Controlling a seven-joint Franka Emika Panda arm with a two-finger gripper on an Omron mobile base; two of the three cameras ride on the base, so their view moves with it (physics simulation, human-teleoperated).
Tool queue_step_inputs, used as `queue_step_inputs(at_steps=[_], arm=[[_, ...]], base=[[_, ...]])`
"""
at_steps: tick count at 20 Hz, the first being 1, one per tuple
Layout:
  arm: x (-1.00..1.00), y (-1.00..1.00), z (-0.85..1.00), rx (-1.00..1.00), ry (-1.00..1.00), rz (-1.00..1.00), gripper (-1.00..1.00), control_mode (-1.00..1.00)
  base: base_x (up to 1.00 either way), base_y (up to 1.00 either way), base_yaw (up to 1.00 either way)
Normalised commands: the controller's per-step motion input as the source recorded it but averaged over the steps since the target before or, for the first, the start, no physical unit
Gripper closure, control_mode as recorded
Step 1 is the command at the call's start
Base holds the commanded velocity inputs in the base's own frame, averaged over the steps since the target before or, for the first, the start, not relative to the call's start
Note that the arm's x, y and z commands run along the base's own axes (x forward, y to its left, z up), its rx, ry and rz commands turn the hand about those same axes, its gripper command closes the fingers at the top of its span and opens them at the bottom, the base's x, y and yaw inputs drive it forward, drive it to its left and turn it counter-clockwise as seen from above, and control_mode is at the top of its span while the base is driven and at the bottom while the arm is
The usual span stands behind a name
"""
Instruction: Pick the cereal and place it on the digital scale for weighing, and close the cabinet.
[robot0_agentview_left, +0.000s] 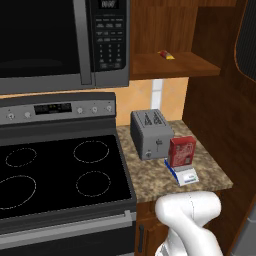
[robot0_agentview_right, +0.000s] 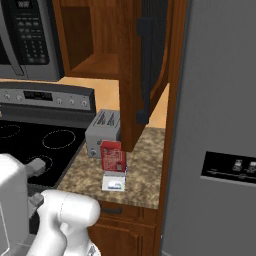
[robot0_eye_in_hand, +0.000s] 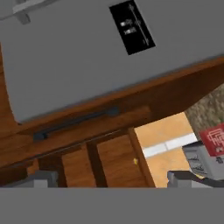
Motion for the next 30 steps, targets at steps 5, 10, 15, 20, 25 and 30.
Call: queue_step_inputs(at_steps=[5,10,15,20,25,30], arm=[[0.23,-0.4,-0.65,0.0,-0.52,0.28,-1.0,-1.0],[0.93,-0.11,-0.66,0.0,-0.31,0.07,-1.0,-1.0],[0.85,-0.15,-0.42,0.0,-0.13,0.03,-1.0,-1.0],[0.99,0.0,-0.63,-0.03,-0.13,-0.02,-1.0,-1.0],[0.96,-0.16,-0.31,0.0,-0.03,-0.06,-1.0,-1.0],[0.8,-0.05,-0.2,-0.03,0.0,-0.16,-1.0,-1.0]], base=[[0.0,0.0,0.0],[0.0,0.0,0.0],[0.0,0.0,0.0],[0.0,0.0,0.0],[0.0,0.0,0.0],[0.0,0.0,0.0]])
